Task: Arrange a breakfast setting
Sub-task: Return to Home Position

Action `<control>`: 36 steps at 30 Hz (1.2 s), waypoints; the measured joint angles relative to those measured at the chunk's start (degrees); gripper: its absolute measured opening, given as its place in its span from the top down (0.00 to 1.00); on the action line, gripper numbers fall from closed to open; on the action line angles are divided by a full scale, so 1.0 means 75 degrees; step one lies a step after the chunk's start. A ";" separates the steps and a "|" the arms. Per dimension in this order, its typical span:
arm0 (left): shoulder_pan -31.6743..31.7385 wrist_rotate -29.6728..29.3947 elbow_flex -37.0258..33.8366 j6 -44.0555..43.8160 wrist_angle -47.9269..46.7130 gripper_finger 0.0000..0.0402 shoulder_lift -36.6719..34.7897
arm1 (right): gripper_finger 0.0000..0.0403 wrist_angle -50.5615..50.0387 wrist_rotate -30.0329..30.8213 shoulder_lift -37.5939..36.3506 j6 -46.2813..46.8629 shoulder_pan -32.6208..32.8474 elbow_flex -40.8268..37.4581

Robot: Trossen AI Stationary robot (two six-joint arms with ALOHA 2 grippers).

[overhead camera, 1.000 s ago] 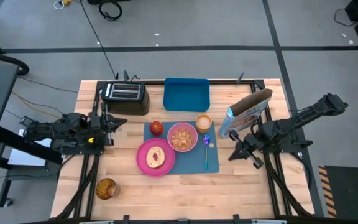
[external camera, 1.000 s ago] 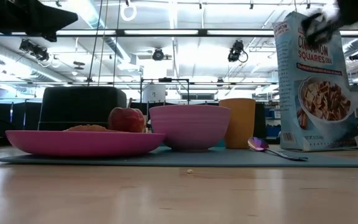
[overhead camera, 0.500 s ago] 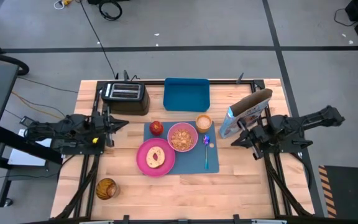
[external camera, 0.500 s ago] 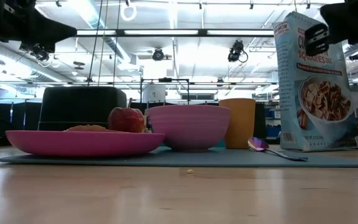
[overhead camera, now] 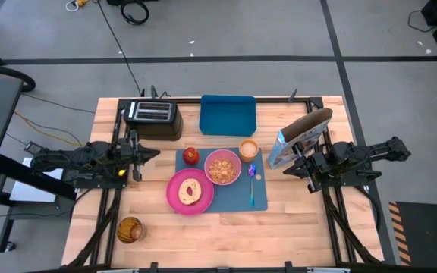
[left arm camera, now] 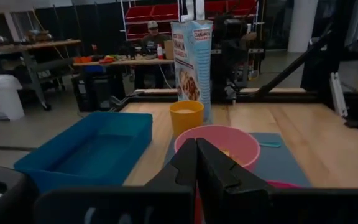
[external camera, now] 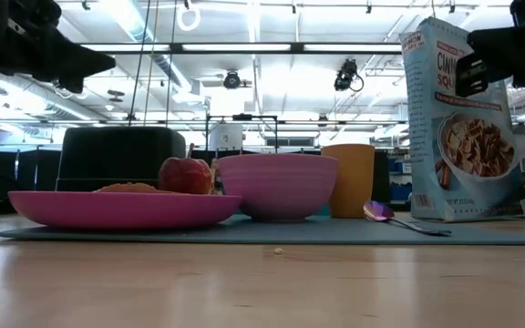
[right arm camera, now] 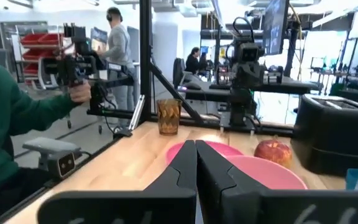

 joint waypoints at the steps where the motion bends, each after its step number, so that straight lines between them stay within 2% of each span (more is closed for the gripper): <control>1: -0.0002 0.0001 0.0000 -0.0081 0.0021 0.98 0.0000 | 1.00 -0.0094 0.0018 0.0002 -0.0008 -0.0003 0.0000; 5: -0.0004 0.0206 -0.0038 -0.0352 0.0272 0.98 0.0003 | 1.00 -0.0085 0.0047 -0.0016 0.0302 -0.0017 0.0000; 9: -0.0004 0.0803 -0.0986 -0.0458 0.1819 0.98 0.0018 | 1.00 -0.0262 0.0047 -0.0011 0.0683 -0.0020 0.0000; 12: -0.0004 0.1101 -0.1124 -0.0173 0.1979 0.98 0.0015 | 0.99 -0.0241 0.0044 -0.0013 0.0689 -0.0019 0.0000; 17: -0.0005 0.2287 -0.1128 0.0297 0.2475 0.98 -0.0003 | 0.96 -0.0481 0.0009 0.0010 0.0778 -0.0020 0.0000; 19: 0.0008 0.2311 -0.1128 0.0310 0.2226 0.98 0.0003 | 0.95 -0.0606 0.0063 0.0022 0.0978 -0.0017 0.0000; 23: 0.0014 0.2311 -0.1131 0.0285 0.1930 0.98 0.0003 | 0.97 -0.0739 0.0733 0.0127 0.1461 -0.0055 0.0000; 26: 0.0014 0.2306 -0.1131 0.0155 0.1933 0.98 0.0006 | 0.99 -0.0717 0.0820 0.0261 0.1597 -0.0139 0.0000; 32: 0.0014 0.2299 -0.1134 0.0079 0.1930 0.98 0.0017 | 0.98 -0.0716 0.0847 0.0296 0.1432 -0.0171 0.0000; 36: 0.0014 0.2299 -0.1134 -0.0143 0.1930 0.98 0.0017 | 0.99 -0.0658 0.1155 0.0296 0.1049 -0.0177 0.0000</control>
